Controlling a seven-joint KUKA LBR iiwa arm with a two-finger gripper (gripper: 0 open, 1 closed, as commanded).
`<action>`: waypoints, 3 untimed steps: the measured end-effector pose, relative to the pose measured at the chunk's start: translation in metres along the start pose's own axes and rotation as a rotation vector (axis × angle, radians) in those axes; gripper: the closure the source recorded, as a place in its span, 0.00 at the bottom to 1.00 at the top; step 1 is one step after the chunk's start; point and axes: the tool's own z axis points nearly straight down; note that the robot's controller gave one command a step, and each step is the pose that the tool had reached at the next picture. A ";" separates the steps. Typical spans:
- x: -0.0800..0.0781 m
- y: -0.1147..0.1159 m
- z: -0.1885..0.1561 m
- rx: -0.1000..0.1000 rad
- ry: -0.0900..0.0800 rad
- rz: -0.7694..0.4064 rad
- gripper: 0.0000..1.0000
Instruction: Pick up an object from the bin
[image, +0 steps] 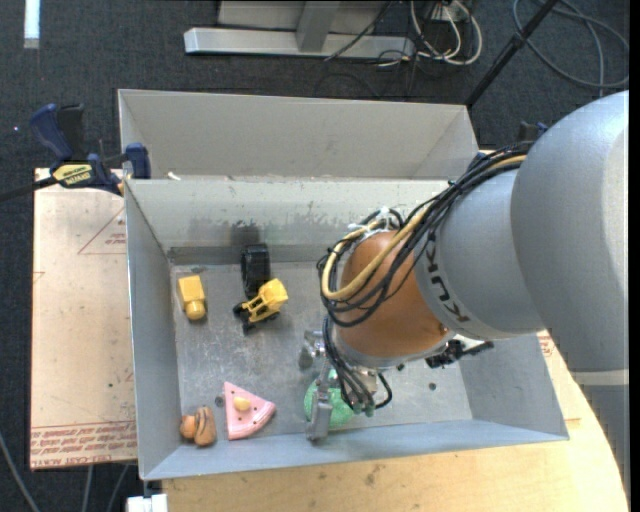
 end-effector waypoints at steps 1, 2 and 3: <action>-0.009 -0.035 0.005 0.000 0.004 0.053 0.00; -0.015 -0.047 -0.001 0.001 0.006 0.051 1.00; -0.015 -0.047 -0.001 0.001 0.006 0.051 1.00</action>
Offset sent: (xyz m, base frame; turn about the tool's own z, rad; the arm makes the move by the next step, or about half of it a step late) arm 0.0092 -0.0493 0.0014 0.0507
